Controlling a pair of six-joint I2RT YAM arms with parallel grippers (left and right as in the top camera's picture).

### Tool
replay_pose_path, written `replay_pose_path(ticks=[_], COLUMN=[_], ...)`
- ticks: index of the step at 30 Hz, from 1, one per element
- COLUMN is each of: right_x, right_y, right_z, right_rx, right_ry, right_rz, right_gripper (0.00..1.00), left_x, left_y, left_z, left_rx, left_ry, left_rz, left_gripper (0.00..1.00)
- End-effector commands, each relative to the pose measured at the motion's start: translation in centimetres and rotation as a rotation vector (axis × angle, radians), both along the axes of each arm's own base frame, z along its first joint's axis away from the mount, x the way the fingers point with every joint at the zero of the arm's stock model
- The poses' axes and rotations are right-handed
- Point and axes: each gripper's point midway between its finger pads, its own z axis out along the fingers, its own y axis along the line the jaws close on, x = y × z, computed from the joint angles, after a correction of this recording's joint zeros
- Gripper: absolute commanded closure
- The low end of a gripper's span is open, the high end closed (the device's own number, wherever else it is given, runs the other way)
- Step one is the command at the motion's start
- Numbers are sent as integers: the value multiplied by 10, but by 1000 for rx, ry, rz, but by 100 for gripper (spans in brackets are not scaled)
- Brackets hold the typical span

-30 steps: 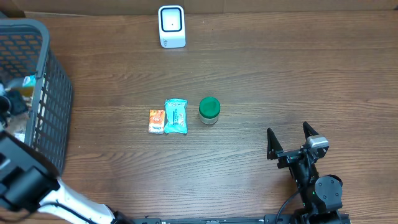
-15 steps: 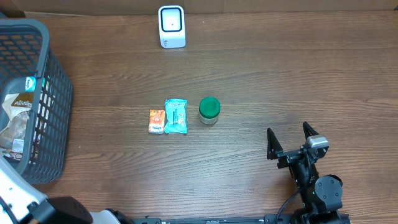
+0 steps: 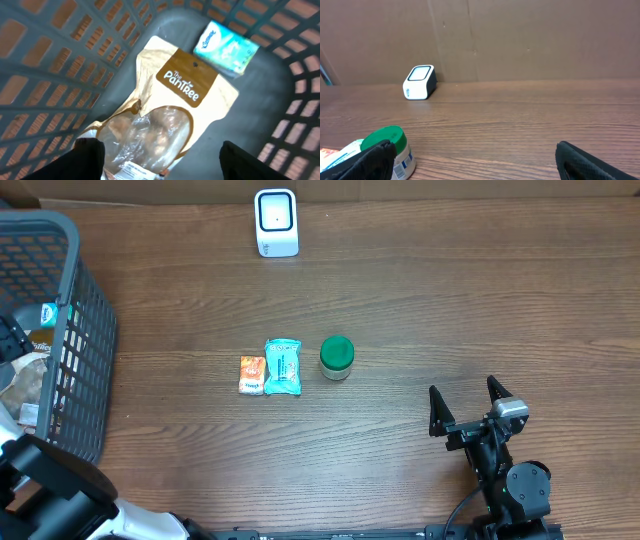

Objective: Scan the item barcode
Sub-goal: 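Reach down into the basket and grasp The PanTree bread bag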

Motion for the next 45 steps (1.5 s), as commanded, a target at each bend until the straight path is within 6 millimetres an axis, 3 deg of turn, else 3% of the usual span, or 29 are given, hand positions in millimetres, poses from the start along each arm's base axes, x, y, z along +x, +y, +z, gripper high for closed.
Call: replay_pose_path(ticks=[1,14,22,29,32,38,45], right_x=[0,0,0,0,0,0,0], right_y=[1,1,1,1,1,1,1], right_z=[-1,-1,-1,-1,-1,-1,-1], right_rx=[-2,-2,-2,-2,-2,-2,-2], right_ry=[-8,-8,-8,-8,-8,-8,-8], right_rz=[4,4,4,4,4,4,4], right_gripper=[0,0,0,0,0,0,0], left_x=[-6,-7,-4,-10,-11,-10,-10], left_y=[7,6,10,5,3,4,4], left_z=[-24,-101,-121,-153,-160,-160,-159], left_rx=[-6,-121,-125,-182,-195,-190,-191], left_ry=[78,213,240,299,310,306,308], left_rz=[-54,-113,-154,-170,-170,-170,-169], left_gripper=[21,16,7,9,17,61,80])
